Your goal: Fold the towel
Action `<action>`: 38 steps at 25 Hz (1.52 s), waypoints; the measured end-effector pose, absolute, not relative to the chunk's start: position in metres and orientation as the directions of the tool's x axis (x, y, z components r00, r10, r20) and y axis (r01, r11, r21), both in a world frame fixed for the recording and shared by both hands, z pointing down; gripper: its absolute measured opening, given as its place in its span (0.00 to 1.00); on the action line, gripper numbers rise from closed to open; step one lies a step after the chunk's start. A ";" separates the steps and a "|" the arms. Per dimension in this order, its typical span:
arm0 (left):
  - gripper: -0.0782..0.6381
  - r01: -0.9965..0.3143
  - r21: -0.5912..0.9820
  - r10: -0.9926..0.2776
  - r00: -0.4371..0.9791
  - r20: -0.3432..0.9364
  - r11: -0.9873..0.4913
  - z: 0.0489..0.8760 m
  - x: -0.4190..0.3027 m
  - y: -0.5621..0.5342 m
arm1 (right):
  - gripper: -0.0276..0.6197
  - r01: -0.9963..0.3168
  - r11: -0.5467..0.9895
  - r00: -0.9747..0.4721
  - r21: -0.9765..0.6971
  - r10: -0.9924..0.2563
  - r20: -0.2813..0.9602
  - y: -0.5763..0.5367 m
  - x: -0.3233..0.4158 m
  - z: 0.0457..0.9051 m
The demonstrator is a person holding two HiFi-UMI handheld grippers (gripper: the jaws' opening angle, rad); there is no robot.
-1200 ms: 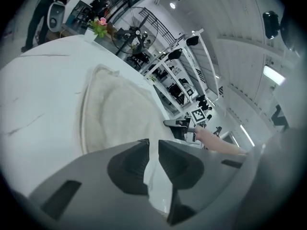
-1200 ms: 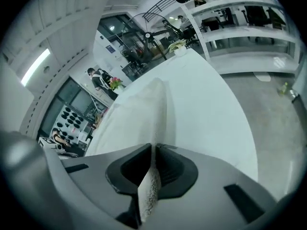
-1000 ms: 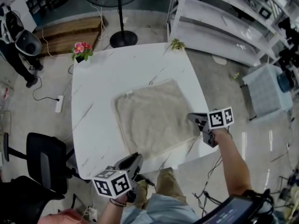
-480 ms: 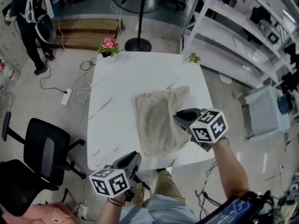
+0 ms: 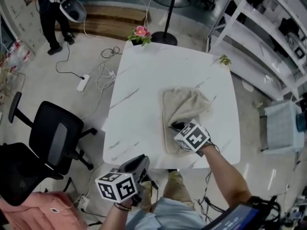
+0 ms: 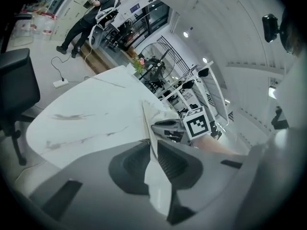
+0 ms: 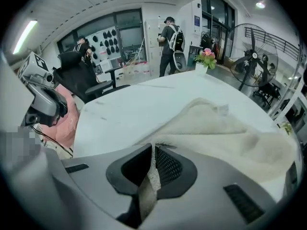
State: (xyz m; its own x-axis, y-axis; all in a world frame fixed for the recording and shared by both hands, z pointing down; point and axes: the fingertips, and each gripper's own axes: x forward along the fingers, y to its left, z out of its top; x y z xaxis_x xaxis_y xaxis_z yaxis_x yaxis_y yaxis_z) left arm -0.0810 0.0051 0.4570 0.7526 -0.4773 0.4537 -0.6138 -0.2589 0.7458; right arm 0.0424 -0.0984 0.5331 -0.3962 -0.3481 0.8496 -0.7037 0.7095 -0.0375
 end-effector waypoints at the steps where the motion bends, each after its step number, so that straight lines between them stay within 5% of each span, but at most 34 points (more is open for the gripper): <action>1: 0.18 -0.617 0.746 -0.480 0.748 0.458 -0.250 0.460 -0.084 0.005 | 0.10 -0.702 0.712 -0.395 -0.035 -0.348 0.850 -0.099 0.041 0.539; 4: 0.18 -0.619 0.749 -0.481 0.744 0.464 -0.235 0.466 -0.086 0.002 | 0.13 -0.676 0.732 -0.439 -0.080 -0.314 0.842 -0.098 0.035 0.539; 6: 0.18 -0.614 0.750 -0.479 0.750 0.457 -0.246 0.464 -0.083 0.000 | 0.33 -0.655 0.730 -0.537 -0.194 -0.268 0.800 -0.094 0.029 0.517; 8: 0.18 -0.606 0.750 -0.476 0.759 0.445 -0.264 0.460 -0.077 -0.003 | 0.38 -0.633 0.707 -0.650 -0.314 -0.266 0.712 -0.093 0.027 0.477; 12: 0.18 -0.591 0.753 -0.467 0.774 0.427 -0.290 0.452 -0.067 -0.008 | 0.34 -0.624 0.666 -0.747 -0.409 -0.353 0.564 -0.094 0.051 0.408; 17: 0.18 -0.584 0.748 -0.446 0.787 0.426 -0.317 0.449 -0.053 -0.008 | 0.07 -0.781 0.577 -0.565 -0.240 -0.487 0.666 -0.097 0.128 0.439; 21: 0.18 -0.583 0.743 -0.420 0.795 0.438 -0.329 0.450 -0.044 -0.002 | 0.07 -0.785 0.540 -0.549 -0.304 -0.377 0.746 -0.070 0.140 0.496; 25: 0.18 -0.594 0.735 -0.412 0.790 0.455 -0.328 0.455 -0.045 0.001 | 0.07 -0.637 0.659 -0.724 -0.400 -0.335 0.603 -0.045 0.084 0.470; 33: 0.18 -0.595 0.733 -0.417 0.789 0.452 -0.331 0.456 -0.034 -0.004 | 0.07 -0.497 0.847 -0.612 -0.187 -0.190 0.768 -0.005 0.032 0.532; 38: 0.18 -0.608 0.704 -0.427 0.782 0.454 -0.367 0.450 -0.008 -0.013 | 0.13 -0.481 0.851 -0.687 -0.209 -0.219 0.692 -0.005 0.040 0.497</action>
